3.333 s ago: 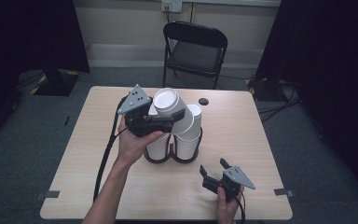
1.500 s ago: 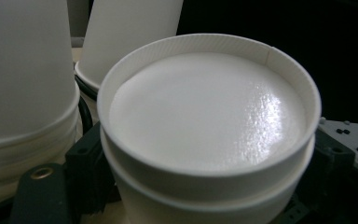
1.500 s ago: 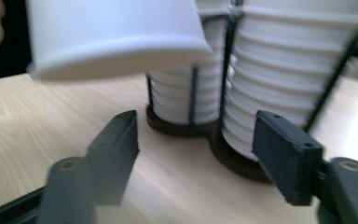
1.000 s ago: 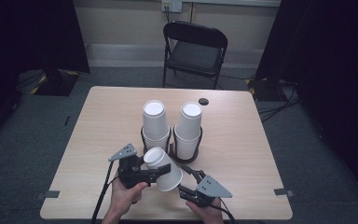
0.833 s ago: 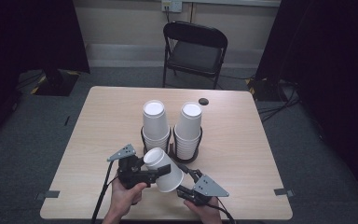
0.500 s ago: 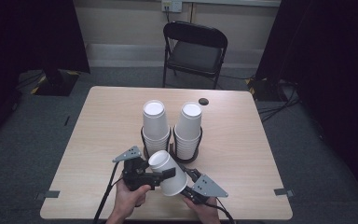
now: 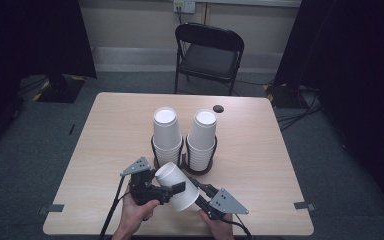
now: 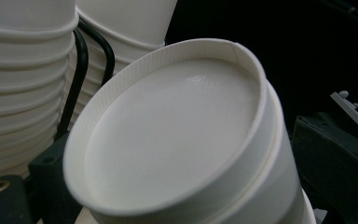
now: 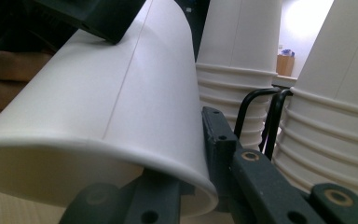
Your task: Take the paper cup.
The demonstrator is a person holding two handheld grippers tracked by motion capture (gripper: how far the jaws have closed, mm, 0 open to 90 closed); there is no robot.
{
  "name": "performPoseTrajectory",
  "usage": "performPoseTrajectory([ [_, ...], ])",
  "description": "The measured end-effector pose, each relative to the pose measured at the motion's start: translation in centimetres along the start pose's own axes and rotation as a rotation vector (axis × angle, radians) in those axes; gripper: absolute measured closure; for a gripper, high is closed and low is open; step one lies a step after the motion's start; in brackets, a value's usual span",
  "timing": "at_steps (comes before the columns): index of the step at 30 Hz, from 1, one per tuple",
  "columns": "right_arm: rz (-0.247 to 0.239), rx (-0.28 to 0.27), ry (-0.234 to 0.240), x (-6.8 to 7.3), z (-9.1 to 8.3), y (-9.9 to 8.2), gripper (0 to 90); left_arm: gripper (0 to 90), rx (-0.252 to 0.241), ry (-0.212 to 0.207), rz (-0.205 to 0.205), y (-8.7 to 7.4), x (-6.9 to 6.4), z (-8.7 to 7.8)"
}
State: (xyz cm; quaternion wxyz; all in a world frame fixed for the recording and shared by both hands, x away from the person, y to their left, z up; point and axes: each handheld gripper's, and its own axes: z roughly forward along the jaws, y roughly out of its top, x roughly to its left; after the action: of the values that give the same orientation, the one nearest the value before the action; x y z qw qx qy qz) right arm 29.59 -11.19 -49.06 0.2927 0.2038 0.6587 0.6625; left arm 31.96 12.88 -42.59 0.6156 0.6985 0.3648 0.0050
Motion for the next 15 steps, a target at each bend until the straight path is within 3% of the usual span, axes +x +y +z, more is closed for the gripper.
performPoseTrajectory([
  [5, -0.001, -0.002, -0.026, -0.2, -0.4, -0.1, 85.3, 1.4, 0.011, 0.019, 0.029, 0.0, -0.2, 0.0],
  [9, 0.009, -0.007, -0.048, -0.7, -1.0, -0.1, 85.8, 1.5, 0.003, 0.034, 0.075, 0.0, -0.5, -0.1],
  [15, 0.022, 0.012, -0.062, -1.1, -1.4, -0.2, 85.8, 7.9, -0.008, 0.054, 0.118, 0.1, -0.4, -0.7],
])
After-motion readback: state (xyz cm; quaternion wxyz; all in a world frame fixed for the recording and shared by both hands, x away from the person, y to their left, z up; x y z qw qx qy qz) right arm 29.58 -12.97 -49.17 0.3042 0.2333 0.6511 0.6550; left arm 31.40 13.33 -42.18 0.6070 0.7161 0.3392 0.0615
